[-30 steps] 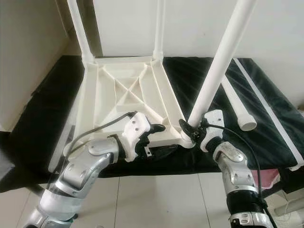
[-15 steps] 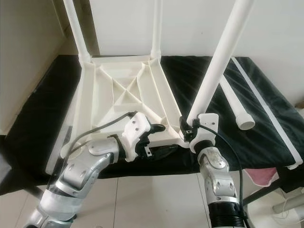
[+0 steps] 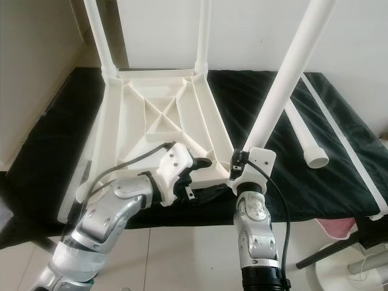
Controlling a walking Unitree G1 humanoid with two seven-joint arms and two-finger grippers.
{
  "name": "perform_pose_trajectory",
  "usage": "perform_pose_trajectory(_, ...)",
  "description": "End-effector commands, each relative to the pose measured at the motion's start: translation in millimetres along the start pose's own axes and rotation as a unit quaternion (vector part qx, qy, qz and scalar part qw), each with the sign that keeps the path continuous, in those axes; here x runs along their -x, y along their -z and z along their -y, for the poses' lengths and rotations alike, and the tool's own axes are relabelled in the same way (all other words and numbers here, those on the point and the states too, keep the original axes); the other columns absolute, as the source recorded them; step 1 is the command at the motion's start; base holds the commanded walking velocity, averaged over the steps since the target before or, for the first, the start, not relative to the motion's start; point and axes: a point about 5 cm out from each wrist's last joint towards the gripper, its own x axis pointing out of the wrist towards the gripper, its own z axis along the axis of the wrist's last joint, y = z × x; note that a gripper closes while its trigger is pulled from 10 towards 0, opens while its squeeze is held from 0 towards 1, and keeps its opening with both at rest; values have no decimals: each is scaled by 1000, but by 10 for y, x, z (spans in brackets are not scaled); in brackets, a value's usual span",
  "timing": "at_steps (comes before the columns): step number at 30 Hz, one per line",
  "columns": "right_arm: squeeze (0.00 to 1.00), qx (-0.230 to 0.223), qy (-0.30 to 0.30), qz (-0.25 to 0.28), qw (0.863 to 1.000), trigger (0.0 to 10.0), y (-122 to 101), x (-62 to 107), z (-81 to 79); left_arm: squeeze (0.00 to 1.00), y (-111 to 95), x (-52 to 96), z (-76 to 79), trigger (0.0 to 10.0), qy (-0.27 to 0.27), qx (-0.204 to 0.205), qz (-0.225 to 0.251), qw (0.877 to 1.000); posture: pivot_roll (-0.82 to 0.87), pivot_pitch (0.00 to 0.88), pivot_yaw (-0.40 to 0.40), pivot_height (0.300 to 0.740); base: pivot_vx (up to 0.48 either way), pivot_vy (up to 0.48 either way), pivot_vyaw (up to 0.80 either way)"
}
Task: Building children table
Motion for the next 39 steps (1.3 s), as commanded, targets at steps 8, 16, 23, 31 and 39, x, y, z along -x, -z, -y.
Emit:
perform_pose_trajectory(8, 0, -34, 12, -18, 999, 10000, 63, 90, -104, 0, 19, -6, -2, 10000, -14, -1, -6, 1000, -44, 5, -6, 740, 0, 0, 0)
perform_pose_trajectory(16, 1000, -9, -7, -6, 1000, 10000, 18, 98, -86, 0, 18, -8, -2, 10000, -14, -3, -6, 1000, -43, 0, -6, 740, 0, 0, 0)
perform_pose_trajectory(23, 1000, 25, -60, 5, 998, 10000, -50, 73, 25, 0, 20, 6, -20, 10000, -15, -9, -6, 1000, -44, 0, -10, 740, 0, 0, 0)
perform_pose_trajectory(31, 1000, 54, -111, 10, 992, 10000, -108, 9, 158, 0, 12, 15, -32, 10000, -20, -10, -3, 1000, -38, 13, -17, 740, 0, 0, 0)
perform_pose_trajectory(39, 0, 70, -152, -3, 986, 10000, -82, -35, 226, 0, 7, 27, -80, 10000, -34, -17, -3, 999, -29, 13, -23, 740, 0, 0, 0)
